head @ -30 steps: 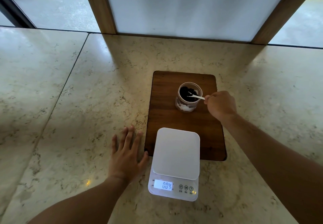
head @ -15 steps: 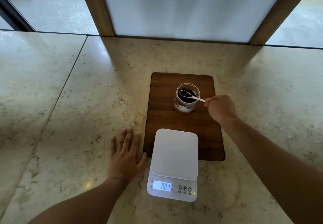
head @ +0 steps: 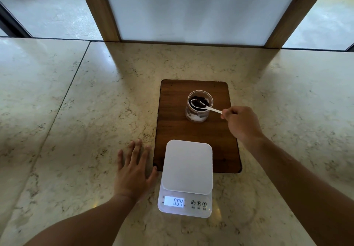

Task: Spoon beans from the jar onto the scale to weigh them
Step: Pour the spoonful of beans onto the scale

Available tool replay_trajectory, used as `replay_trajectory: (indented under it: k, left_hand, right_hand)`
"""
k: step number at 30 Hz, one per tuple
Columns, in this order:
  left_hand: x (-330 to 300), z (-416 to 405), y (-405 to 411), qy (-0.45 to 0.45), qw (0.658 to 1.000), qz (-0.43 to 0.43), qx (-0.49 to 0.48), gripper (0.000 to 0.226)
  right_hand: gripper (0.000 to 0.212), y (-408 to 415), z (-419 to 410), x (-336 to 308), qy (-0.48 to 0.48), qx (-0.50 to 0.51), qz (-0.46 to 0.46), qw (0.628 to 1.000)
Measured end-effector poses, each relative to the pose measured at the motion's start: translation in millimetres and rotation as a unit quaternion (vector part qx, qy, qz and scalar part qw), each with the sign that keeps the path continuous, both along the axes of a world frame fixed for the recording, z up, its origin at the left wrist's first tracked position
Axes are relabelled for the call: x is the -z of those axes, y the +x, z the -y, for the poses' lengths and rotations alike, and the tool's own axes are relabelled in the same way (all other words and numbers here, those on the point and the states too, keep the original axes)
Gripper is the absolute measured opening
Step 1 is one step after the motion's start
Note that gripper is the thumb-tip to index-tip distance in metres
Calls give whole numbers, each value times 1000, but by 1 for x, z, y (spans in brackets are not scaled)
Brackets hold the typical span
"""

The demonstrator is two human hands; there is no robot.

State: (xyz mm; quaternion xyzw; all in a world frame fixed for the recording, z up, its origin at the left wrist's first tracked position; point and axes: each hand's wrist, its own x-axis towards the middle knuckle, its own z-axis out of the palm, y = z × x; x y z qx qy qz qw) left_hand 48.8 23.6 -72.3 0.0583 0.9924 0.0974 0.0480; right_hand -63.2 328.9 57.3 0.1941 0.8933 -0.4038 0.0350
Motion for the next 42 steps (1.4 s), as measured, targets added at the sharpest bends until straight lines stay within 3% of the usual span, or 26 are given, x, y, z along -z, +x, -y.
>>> replay_trajectory:
  k: [14,20,42]
  left_hand:
    - [2,0,0,1,1000,-5,-5,74]
    - [1,-1,0,14,1000,-10,-9,73]
    - [2,-1,0,17,999,-24,-12,72]
  right_hand:
    - [28,78,-7,14,-43,-85,21,995]
    - [22,104,-2,30,-19,-125,40,991]
    - [27,127,-5,54,-61,-106,-23,992]
